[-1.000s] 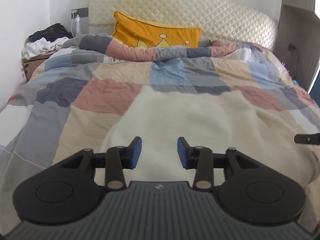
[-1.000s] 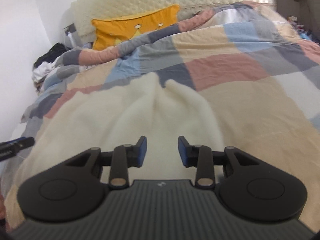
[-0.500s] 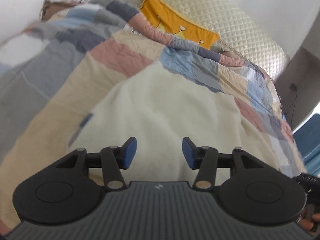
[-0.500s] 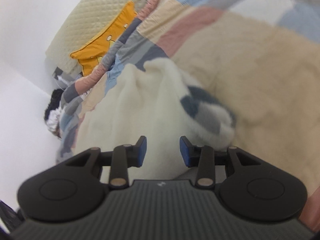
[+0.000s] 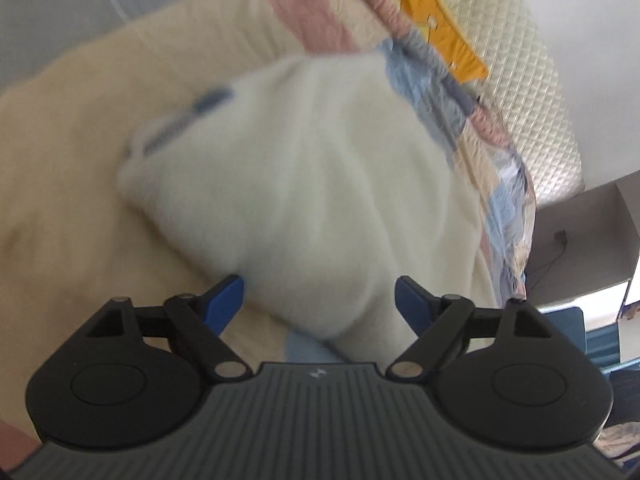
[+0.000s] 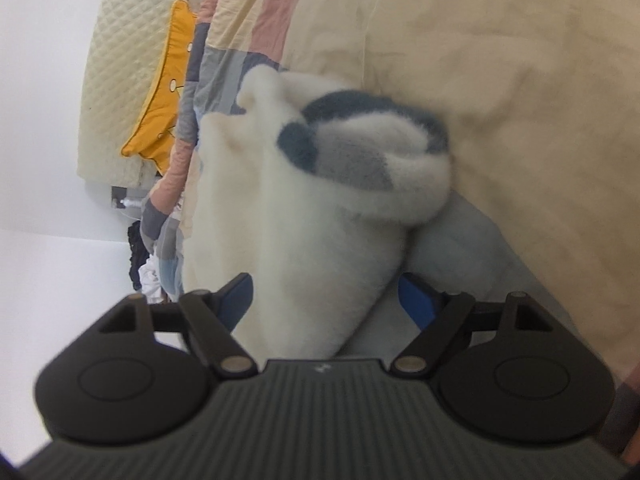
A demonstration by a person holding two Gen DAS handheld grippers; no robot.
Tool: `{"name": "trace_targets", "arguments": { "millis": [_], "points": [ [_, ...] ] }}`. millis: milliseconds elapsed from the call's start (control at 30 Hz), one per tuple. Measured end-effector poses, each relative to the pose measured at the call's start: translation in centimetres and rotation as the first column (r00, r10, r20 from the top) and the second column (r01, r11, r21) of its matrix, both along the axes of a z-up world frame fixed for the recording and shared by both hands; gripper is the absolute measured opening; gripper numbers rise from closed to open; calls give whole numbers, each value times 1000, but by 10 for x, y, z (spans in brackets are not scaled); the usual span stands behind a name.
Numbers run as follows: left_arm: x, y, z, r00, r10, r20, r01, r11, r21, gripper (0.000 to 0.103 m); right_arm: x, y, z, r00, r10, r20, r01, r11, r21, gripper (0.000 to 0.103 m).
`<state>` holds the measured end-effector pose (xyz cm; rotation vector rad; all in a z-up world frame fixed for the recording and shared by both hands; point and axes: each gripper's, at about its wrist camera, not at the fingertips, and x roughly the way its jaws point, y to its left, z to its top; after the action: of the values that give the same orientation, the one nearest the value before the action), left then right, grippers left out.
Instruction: Fold large clothes
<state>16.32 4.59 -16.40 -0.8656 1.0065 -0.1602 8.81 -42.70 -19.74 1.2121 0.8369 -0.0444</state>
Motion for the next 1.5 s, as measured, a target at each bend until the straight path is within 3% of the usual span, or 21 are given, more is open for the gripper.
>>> {"name": "trace_targets", "arguments": {
  "millis": [233, 333, 433, 600, 667, 767, 933, 1133, 1267, 1500],
  "points": [
    [15, 6, -34, 995, 59, -75, -66, 993, -101, 87, 16, 2, -10, 1000, -8, -16, 8, 1000, -2, 82],
    [16, 23, -49, 984, 161, -73, -175, 955, -242, 87, 23, 5, -11, 1000, 2, 0, -2, 1000, -27, 82],
    [21, 31, -58, 974, 217, -70, -228, 925, -305, 86, 29, 5, -12, 1000, 16, 0, -16, 998, -53, 77],
    [33, 32, -58, 964, 262, -37, -262, 926, -271, 82, 33, 1, -15, 1000, 7, 4, -7, 998, -67, 59],
    [38, 30, -54, 967, 252, -28, -253, 946, -203, 62, 35, 1, -14, 1000, 8, 7, -8, 996, -85, 53],
    [35, 36, -51, 969, 248, -10, -246, 954, -173, 47, 35, 4, -9, 999, 19, 27, -16, 991, -131, 43],
    [28, 39, -28, 972, 224, 64, -211, 964, -162, 32, 30, 9, 11, 993, 52, 110, -27, 977, -213, 34],
    [15, 36, 19, 976, 165, 140, -148, 981, -124, 30, 10, 6, 43, 978, 57, 199, -12, 975, -223, 32],
    [-1, 39, 51, 974, 150, 168, -126, 982, -142, 30, -6, 4, 58, 971, 64, 232, -19, 982, -190, 32],
    [-37, 42, 101, 982, 57, 177, -48, 997, -57, 30, -39, 8, 84, 970, 82, 230, -42, 984, -174, 32]
  ]
}}
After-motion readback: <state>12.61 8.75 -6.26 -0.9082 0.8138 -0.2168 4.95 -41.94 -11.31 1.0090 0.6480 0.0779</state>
